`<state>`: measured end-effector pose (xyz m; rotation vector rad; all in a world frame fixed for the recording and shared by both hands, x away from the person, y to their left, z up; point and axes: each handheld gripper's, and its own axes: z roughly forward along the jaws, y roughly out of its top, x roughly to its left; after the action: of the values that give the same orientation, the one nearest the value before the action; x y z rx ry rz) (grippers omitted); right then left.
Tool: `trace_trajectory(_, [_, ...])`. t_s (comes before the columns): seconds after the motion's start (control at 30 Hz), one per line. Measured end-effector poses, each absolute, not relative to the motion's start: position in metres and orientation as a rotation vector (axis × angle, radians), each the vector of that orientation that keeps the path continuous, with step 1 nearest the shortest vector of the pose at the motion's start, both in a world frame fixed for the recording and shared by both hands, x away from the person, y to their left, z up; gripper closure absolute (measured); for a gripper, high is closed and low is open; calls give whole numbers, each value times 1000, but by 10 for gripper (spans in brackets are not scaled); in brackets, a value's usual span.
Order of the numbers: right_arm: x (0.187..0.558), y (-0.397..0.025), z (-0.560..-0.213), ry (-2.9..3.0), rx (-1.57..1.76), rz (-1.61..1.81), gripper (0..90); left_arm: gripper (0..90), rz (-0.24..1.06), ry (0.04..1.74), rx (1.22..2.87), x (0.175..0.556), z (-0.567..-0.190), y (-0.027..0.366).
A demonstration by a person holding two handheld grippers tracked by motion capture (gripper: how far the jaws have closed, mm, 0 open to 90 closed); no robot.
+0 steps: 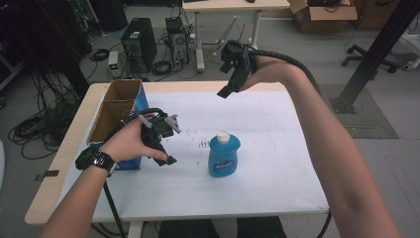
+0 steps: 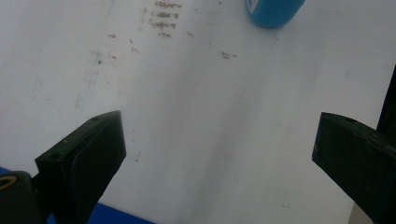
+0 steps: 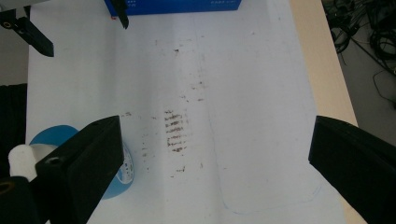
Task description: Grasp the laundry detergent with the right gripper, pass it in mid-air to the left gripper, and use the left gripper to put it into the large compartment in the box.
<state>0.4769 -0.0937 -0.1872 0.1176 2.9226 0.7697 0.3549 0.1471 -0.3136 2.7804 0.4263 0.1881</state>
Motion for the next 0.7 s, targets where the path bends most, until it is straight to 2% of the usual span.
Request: trace_trajectory(0.7, [462,-118,-173,2862,96,972,24,32,194,425,2764,351,-308,150])
